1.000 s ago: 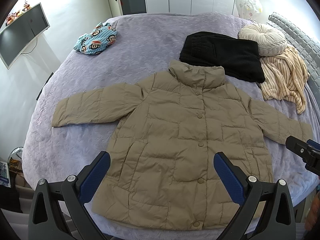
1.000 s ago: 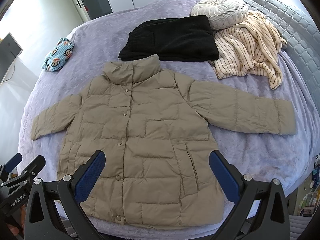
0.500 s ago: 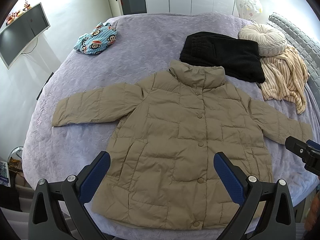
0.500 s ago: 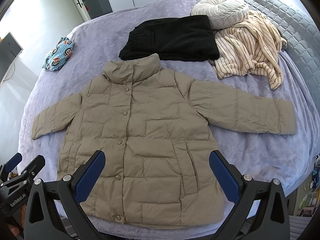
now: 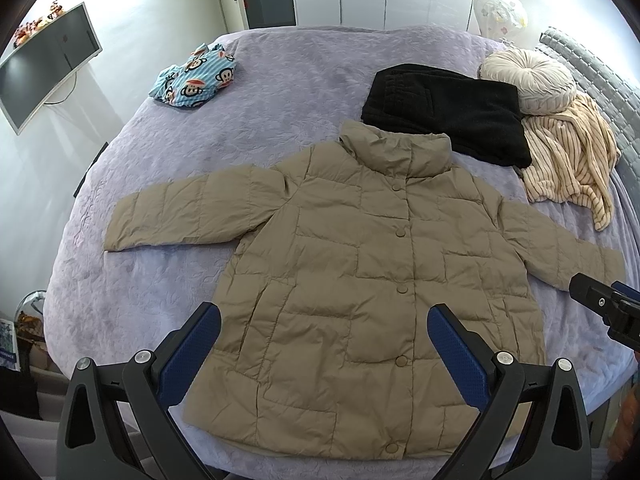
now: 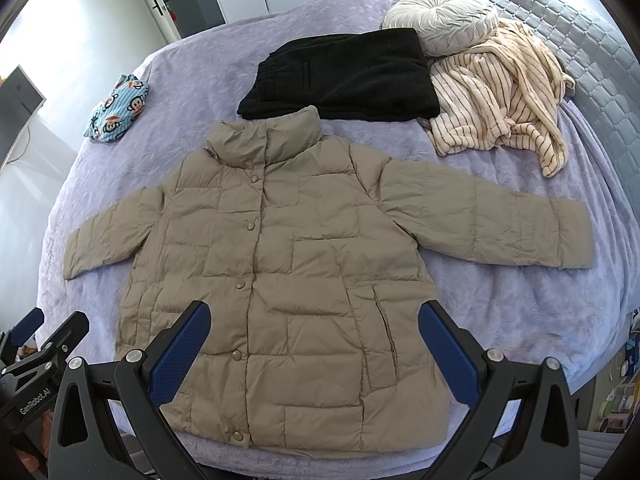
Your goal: Fold large clothes
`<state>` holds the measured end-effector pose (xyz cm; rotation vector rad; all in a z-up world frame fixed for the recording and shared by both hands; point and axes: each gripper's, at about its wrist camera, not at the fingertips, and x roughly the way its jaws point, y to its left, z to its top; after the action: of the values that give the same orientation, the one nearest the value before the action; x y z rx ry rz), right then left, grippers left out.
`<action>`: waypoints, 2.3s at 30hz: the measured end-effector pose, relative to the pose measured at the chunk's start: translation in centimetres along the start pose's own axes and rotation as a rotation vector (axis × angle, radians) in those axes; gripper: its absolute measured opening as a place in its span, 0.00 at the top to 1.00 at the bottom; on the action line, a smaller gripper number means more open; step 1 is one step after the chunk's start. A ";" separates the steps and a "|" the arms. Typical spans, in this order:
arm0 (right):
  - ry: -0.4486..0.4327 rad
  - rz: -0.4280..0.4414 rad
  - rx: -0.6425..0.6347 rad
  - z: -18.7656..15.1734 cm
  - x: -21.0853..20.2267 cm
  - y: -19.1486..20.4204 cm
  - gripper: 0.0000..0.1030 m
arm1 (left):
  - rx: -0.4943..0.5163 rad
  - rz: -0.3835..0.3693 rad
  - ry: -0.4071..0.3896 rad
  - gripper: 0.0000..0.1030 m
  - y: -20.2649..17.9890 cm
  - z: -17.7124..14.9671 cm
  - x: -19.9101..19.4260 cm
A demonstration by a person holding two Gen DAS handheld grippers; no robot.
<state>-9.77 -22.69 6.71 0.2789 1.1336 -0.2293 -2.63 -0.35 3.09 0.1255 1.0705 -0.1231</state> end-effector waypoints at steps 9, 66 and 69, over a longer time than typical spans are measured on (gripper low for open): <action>0.027 0.028 -0.005 -0.2 1.1 0.7 0.00 | -0.025 -0.006 0.014 0.00 0.5 -0.1 0.5; 0.167 0.235 -0.003 2.6 23.3 27.1 0.30 | -0.676 -0.262 -0.105 0.92 41.7 7.2 30.4; 0.156 0.291 0.024 3.7 25.0 28.1 0.79 | -0.604 -0.264 -0.166 0.92 41.0 8.2 27.7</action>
<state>12.50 1.57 -11.73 0.4847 1.2288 0.0376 24.17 37.67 -15.61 -0.5628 0.9151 -0.0421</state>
